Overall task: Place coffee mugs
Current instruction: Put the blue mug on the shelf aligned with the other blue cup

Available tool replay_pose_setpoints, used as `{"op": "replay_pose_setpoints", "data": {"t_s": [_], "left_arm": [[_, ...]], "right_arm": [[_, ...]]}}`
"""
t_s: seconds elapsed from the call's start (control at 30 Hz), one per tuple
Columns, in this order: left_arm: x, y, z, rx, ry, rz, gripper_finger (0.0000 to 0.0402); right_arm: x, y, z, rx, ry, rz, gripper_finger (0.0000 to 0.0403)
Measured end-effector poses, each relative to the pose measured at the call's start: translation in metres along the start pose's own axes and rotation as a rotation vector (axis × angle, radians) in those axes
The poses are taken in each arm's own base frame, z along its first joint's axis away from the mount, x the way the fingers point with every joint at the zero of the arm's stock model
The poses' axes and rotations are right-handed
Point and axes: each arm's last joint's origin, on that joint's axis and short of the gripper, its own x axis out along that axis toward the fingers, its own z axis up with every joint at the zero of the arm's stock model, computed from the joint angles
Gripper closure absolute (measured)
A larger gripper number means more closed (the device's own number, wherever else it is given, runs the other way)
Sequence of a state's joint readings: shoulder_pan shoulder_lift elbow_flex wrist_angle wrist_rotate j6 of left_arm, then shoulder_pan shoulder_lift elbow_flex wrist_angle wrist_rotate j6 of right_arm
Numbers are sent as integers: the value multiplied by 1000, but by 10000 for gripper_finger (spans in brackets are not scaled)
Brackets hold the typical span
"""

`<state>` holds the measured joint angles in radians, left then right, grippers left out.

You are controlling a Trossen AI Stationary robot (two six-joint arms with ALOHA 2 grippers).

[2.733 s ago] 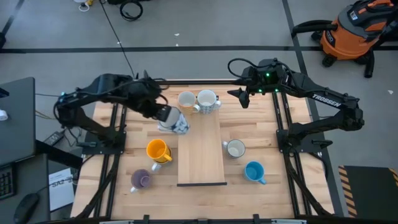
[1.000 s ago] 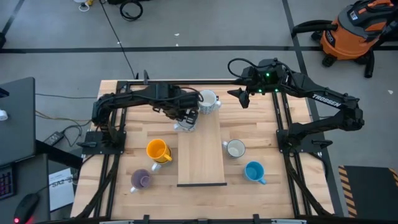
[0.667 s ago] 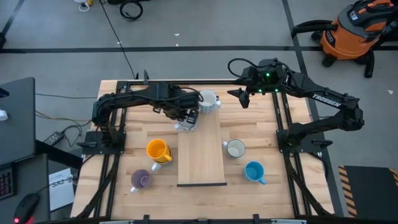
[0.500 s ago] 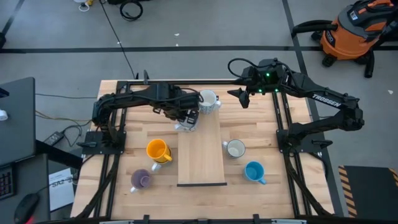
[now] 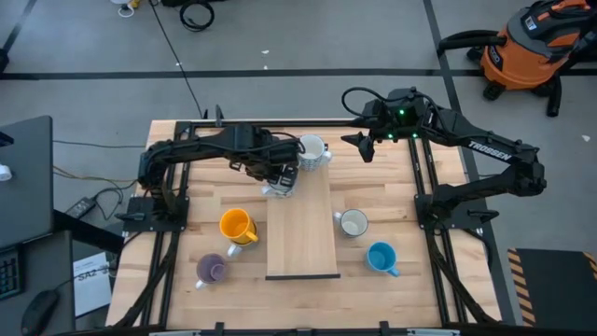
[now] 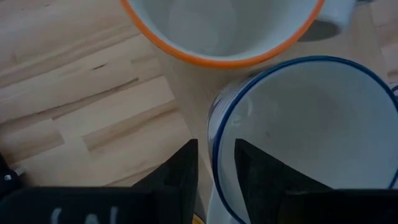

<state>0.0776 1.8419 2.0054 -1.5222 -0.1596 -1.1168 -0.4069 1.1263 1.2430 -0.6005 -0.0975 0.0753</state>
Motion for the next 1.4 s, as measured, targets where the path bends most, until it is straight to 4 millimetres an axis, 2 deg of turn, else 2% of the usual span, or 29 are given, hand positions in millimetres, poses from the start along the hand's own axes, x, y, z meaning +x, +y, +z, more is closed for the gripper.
{"op": "replay_pose_setpoints", "data": {"t_s": [0.27,0.57,0.83,1.1,1.23,1.4], "left_arm": [[-11,5,-1,-3,-15,-31,290],[-46,23,-12,34,-57,-125,290],[-90,44,-45,342,-143,-221,290],[-123,70,-87,514,-309,-228,295],[-113,83,-101,547,-330,-191,300],[-76,99,-114,580,-323,-164,301]], "right_arm": [[0,0,0,0,0,0,157],[0,0,-1,1,6,0,157],[0,0,-5,5,47,-3,157],[0,0,-5,5,46,0,157],[-6,7,-4,5,31,23,157],[-25,22,-4,29,-15,77,157]]}}
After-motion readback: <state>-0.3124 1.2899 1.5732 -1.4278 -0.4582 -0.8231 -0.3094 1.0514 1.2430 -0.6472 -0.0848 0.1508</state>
